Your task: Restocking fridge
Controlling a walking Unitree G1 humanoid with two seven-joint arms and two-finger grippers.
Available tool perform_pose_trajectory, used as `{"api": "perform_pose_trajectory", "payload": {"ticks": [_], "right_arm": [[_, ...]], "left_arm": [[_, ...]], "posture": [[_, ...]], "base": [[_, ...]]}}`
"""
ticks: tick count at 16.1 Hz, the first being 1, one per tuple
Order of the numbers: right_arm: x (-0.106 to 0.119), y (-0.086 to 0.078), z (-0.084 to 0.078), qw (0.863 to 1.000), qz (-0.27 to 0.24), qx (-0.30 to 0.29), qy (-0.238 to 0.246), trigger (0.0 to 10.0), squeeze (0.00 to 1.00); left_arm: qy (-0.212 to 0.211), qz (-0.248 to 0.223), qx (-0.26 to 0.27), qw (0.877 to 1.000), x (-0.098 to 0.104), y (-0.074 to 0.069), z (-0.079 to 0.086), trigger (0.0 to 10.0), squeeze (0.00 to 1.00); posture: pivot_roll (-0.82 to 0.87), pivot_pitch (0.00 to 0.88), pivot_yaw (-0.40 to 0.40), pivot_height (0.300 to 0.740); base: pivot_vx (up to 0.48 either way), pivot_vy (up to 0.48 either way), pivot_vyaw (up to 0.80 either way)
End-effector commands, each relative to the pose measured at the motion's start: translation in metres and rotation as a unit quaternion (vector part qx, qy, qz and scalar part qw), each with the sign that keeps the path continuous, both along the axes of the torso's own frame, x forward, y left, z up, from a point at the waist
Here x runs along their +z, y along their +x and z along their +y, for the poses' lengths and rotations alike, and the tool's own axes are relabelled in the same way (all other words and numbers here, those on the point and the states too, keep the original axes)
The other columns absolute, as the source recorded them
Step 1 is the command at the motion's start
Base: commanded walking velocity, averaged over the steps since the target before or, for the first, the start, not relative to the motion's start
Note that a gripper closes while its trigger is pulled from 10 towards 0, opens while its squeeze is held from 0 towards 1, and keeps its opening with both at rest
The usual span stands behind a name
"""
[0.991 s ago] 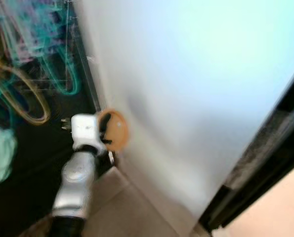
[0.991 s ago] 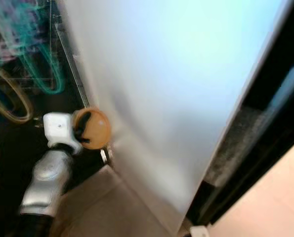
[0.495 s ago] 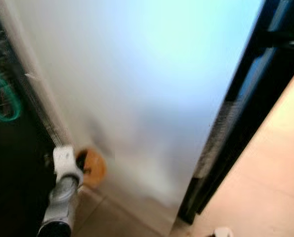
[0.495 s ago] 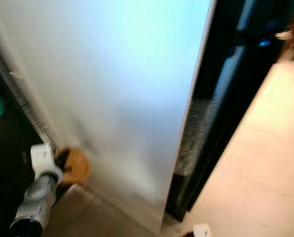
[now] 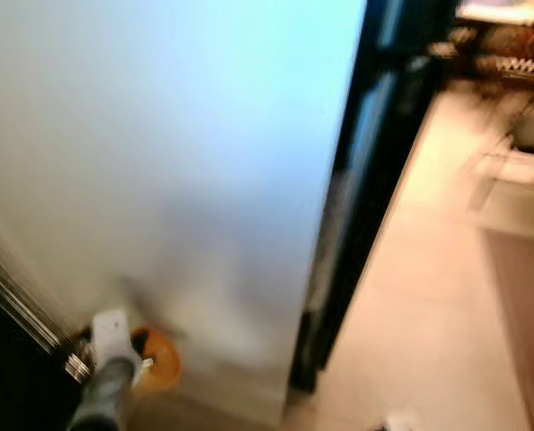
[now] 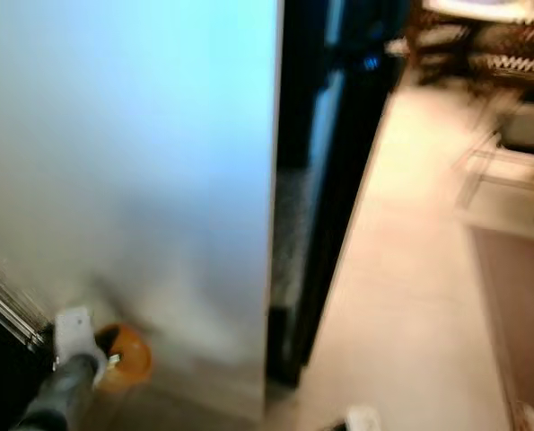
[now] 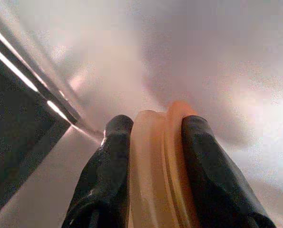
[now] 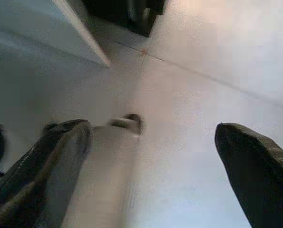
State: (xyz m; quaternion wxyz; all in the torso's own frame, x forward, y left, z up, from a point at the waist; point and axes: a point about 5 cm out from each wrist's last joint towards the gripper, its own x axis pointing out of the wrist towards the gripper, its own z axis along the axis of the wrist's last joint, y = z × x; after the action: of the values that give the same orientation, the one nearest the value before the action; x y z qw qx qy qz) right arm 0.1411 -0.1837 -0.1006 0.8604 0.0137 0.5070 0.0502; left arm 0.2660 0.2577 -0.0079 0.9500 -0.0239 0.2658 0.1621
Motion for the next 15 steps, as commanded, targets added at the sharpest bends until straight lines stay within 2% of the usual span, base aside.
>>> {"api": "perform_pose_trajectory", "payload": {"ticks": [1,3,4,5,10,11,13,14,15], "right_arm": [[-0.001,-0.004,-0.005,1.0,0.007,-0.007,-0.005,10.0,0.0],[-0.001,-0.004,-0.005,1.0,0.006,-0.008,-0.004,10.0,0.0],[-0.001,-0.006,-0.01,0.995,-0.017,-0.093,-0.022,10.0,0.0],[0.0,-0.008,-0.015,0.988,-0.035,-0.139,-0.05,10.0,0.0],[0.001,-0.007,-0.016,0.987,-0.042,-0.144,-0.065,10.0,0.0],[0.009,-0.001,-0.019,0.974,-0.118,-0.176,-0.083,10.0,0.0],[0.012,-0.001,-0.021,0.963,-0.142,-0.209,-0.093,10.0,0.0],[0.051,0.061,-0.057,0.935,-0.249,-0.224,-0.114,10.0,0.0],[0.088,0.1,-0.077,0.91,-0.325,-0.223,-0.132,10.0,0.0]], "left_arm": [[-0.003,-0.006,-0.006,1.0,0.001,0.003,-0.005,10.0,0.0],[0.002,0.018,-0.009,1.0,-0.007,-0.004,-0.006,10.0,0.0],[-0.007,0.116,-0.018,0.993,-0.043,-0.046,-0.014,10.0,0.0],[-0.013,0.154,-0.018,0.988,-0.056,-0.066,-0.018,10.0,0.0],[-0.012,0.156,-0.019,0.987,-0.057,-0.067,-0.018,10.0,0.0],[-0.007,0.203,0.011,0.979,-0.067,-0.098,0.001,10.0,0.0],[-0.006,0.215,0.02,0.976,-0.07,-0.108,0.007,10.0,0.0],[-0.008,0.217,0.025,0.976,-0.071,-0.111,0.008,10.0,0.0],[-0.01,0.219,0.028,0.975,-0.072,-0.114,0.009,10.0,0.0]], "posture": [[-0.02,0.0,0.049,0.74],[-0.02,0.0,0.05,0.74],[-0.04,0.0,0.05,0.74],[-0.04,0.0,0.045,0.74],[-0.04,0.0,0.045,0.74],[-0.06,0.0,0.05,0.74],[-0.07,0.0,0.051,0.74],[-0.08,0.0,0.054,0.74],[-0.09,0.0,0.055,0.74]], "base": [[0.0,0.0,-0.8],[0.0,0.0,-0.8],[0.0,0.0,-0.79],[0.0,0.0,0.0],[0.0,0.0,0.0],[0.0,0.0,0.0],[0.0,0.0,0.0],[0.0,0.0,0.0],[0.0,0.0,0.0]]}}
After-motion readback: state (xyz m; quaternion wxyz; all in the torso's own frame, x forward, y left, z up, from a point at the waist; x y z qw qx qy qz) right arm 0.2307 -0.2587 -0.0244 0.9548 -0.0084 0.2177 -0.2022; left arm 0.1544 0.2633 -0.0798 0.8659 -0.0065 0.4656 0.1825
